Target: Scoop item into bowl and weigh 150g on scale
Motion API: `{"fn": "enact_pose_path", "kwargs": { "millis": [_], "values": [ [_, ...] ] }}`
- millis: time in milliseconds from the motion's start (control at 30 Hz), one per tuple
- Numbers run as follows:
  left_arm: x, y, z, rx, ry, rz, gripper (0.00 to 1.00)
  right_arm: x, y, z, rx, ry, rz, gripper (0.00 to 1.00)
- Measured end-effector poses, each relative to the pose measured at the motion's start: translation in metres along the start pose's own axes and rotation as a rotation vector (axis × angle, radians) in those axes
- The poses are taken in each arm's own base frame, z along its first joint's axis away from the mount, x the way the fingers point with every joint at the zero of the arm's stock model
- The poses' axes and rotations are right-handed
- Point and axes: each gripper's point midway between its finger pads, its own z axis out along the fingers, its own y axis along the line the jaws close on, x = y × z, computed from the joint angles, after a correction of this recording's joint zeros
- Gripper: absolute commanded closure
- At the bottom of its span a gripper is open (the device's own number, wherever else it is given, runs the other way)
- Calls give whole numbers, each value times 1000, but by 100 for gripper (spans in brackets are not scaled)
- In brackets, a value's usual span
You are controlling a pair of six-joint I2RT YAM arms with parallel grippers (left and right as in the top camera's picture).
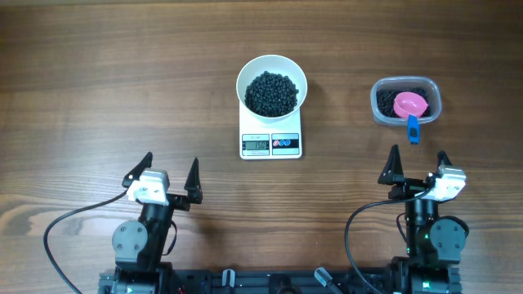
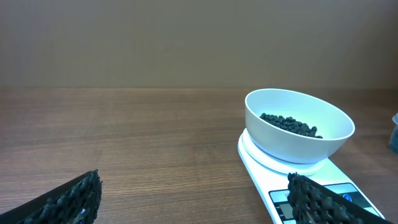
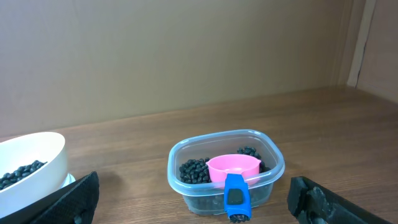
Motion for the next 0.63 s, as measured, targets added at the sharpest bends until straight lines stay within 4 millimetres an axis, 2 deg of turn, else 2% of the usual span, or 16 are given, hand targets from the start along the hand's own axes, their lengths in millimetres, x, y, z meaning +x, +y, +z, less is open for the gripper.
{"fn": "enact_pose_path", "kwargs": {
  "millis": [633],
  "values": [
    [0, 0, 0, 0, 0, 0, 0, 0, 0, 0, 0, 0, 0, 0]
  ]
}}
